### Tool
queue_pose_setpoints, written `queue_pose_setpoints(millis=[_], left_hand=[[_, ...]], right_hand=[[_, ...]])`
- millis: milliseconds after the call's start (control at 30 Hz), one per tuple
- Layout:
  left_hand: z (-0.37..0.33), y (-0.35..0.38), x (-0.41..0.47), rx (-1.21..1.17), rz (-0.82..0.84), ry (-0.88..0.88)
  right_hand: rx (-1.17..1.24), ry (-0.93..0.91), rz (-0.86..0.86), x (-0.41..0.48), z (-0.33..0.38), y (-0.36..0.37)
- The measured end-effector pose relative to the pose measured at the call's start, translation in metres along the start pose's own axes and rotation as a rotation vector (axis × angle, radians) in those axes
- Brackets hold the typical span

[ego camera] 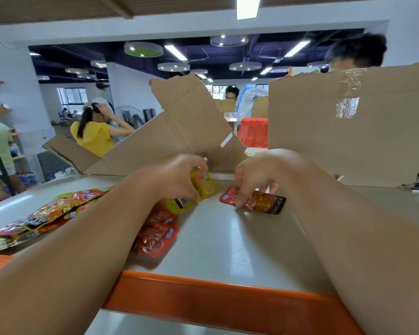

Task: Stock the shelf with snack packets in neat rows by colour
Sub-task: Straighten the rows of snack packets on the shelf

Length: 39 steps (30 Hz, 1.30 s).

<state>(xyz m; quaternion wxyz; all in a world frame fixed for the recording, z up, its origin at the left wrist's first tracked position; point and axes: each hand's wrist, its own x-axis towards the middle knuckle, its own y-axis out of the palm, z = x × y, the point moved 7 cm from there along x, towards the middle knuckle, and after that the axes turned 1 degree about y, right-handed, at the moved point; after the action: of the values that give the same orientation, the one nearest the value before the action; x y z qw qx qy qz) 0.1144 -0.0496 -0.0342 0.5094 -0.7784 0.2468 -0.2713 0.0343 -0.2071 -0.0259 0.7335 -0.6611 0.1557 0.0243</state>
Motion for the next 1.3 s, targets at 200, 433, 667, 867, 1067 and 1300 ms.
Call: queue_pose_setpoints(millis=[200,433,667,867,1067,1300], left_hand=[[-0.01,-0.001,0.0,-0.069,0.019,0.093],[-0.022,0.003,-0.011,-0.169,0.211,0.066],[-0.012,0.011,-0.012,0.001,0.272,-0.022],[-0.011,0.012,-0.006,0.127,0.253,-0.002],[-0.026,0.009,-0.01,0.174,0.257,0.029],[-0.054,-0.007,-0.009,0.108,0.217,0.057]], right_hand=[[0.013,-0.018,-0.049,0.003,-0.002,-0.005],[-0.049,-0.003,-0.103,0.011,-0.017,-0.014],[-0.082,-0.012,-0.135,0.02,-0.022,-0.013],[-0.022,-0.021,-0.2,0.026,-0.027,-0.019],[0.271,-0.072,-0.363,0.014,-0.035,-0.043],[0.603,-0.166,-0.433,-0.025,-0.08,-0.043]])
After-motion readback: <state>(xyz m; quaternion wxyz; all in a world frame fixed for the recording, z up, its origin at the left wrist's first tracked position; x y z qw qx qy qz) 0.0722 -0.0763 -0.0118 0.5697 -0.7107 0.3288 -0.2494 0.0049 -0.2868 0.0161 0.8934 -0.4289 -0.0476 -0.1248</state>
